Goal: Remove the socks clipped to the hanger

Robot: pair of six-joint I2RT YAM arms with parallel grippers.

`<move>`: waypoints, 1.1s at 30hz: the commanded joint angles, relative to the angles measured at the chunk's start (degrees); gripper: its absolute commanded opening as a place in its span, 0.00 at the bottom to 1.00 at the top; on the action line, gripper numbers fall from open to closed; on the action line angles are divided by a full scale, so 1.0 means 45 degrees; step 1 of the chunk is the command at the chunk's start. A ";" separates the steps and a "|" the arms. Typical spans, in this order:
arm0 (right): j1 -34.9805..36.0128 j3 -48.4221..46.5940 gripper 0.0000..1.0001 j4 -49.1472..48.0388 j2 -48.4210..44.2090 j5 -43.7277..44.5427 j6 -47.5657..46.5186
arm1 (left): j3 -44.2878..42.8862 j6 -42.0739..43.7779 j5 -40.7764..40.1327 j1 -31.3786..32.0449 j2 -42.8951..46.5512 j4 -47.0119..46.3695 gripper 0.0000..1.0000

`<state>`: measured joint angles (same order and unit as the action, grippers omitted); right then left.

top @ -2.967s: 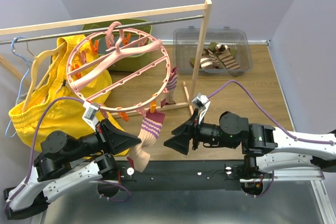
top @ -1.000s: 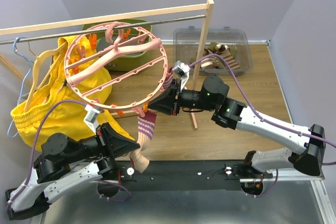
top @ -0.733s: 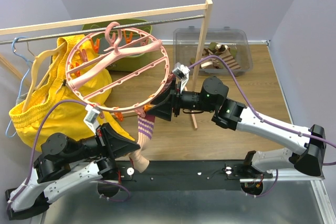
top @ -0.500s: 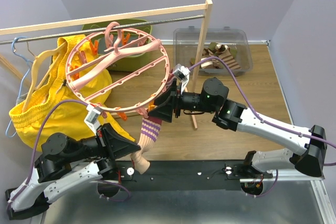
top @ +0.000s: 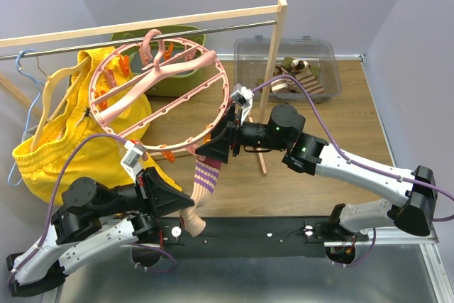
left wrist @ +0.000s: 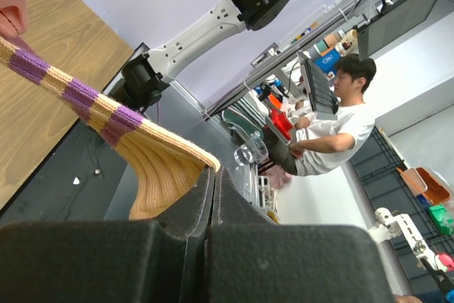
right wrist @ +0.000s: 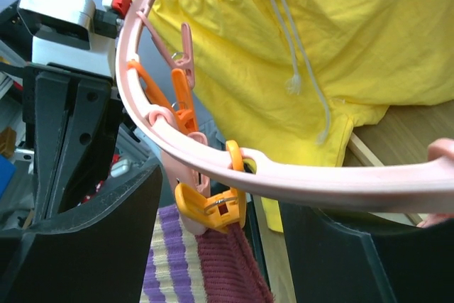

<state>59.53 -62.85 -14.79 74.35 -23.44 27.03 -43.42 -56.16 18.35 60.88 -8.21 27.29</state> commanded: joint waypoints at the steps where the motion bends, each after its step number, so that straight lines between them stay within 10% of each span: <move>1: 0.0014 -0.0077 0.71 -0.0834 -0.0095 0.0404 -0.0029 | 0.0020 0.0156 0.0649 0.0025 -0.0129 -0.0400 0.00; 24: -0.0005 0.0178 0.01 -0.0855 -0.0057 0.0599 0.0420 | 0.0254 -0.0097 0.0551 0.0025 0.0125 0.0731 0.00; 27: 0.0014 0.0197 0.01 -0.0582 -0.0057 0.0659 0.0440 | 0.0410 -0.0098 0.0571 0.0025 0.0047 0.0968 0.00; 33: 0.0014 0.0255 0.60 0.0550 -0.0115 0.0678 0.0479 | 0.0138 0.0057 0.0220 0.0025 -0.0089 0.0518 0.00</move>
<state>59.53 -62.41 -16.56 74.15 -21.43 28.64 -41.98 -56.23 19.16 60.88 -8.25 30.13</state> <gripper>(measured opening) 0.397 0.010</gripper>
